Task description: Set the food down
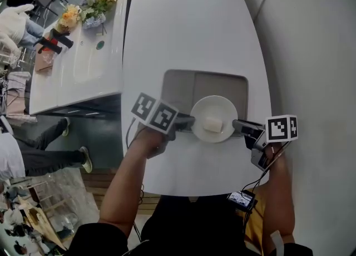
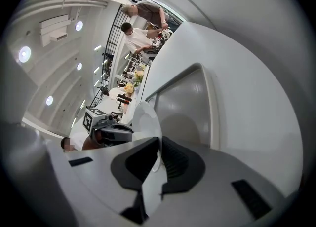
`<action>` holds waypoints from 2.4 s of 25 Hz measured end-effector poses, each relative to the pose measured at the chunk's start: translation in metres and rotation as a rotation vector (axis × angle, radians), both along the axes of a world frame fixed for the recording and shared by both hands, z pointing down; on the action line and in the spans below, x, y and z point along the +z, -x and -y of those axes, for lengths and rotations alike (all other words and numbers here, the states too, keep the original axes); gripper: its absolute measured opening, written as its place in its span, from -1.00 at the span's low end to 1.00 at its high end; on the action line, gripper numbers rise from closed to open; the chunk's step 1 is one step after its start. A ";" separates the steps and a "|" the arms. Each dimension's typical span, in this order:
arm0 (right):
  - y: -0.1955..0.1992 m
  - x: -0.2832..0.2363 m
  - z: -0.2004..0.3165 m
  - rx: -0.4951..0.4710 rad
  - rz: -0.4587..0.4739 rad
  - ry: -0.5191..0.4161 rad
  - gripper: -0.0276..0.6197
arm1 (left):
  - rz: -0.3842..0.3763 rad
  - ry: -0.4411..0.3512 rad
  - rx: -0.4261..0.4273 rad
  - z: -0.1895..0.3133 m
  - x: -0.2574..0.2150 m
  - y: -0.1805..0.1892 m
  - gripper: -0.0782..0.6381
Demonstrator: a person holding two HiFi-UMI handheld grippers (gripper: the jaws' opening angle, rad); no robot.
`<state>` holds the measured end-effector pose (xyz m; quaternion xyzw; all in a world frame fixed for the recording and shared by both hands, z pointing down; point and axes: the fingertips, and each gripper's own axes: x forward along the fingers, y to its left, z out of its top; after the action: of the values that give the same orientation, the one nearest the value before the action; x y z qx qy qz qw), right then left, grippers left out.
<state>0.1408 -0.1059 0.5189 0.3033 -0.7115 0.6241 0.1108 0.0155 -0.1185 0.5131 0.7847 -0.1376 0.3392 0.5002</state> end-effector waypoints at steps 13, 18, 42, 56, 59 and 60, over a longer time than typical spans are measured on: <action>-0.003 0.025 0.030 0.037 -0.011 0.011 -0.85 | 0.038 0.005 0.012 0.036 0.028 -0.003 -0.69; -0.004 0.033 0.033 0.031 -0.029 0.021 -0.84 | 0.065 0.008 0.023 0.040 0.037 -0.005 -0.69; -0.007 0.036 0.039 -0.171 -0.434 -0.185 -0.76 | 0.305 -0.293 0.127 0.036 0.043 -0.008 -0.59; -0.008 0.034 0.039 -0.282 -0.636 -0.324 -0.66 | 0.438 -0.481 0.175 0.039 0.041 -0.009 -0.54; -0.009 0.040 0.036 -0.297 -0.662 -0.346 -0.64 | 0.459 -0.539 0.174 0.038 0.040 -0.009 -0.54; -0.008 0.042 0.036 -0.293 -0.661 -0.358 -0.63 | 0.462 -0.555 0.171 0.038 0.042 -0.009 -0.54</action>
<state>0.1493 -0.1421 0.5605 0.3976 -0.7706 0.3369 0.3669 0.0243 -0.1564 0.5548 0.8019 -0.2675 0.4976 0.1942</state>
